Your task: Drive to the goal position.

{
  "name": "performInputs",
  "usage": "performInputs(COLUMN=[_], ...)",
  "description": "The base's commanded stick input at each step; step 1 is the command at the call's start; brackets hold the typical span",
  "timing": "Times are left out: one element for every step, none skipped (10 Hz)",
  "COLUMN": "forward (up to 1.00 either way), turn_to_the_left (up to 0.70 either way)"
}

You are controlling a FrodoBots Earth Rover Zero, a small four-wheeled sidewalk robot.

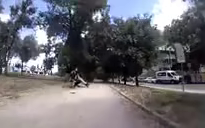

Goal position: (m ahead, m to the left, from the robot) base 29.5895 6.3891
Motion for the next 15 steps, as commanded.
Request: performInputs(forward=[1.00, 1.00, 1.00, 1.00, 1.00, 1.00, 1.00, 1.00, 1.00, 1.00, 1.00, 1.00, 1.00, 1.00, 1.00], turn_to_the_left=[0.00, 0.00, 0.00, 0.00, 0.00, 0.00, 0.00, 0.00, 0.00, 0.00, 0.00, 0.00, 0.10, 0.22, 0.01])
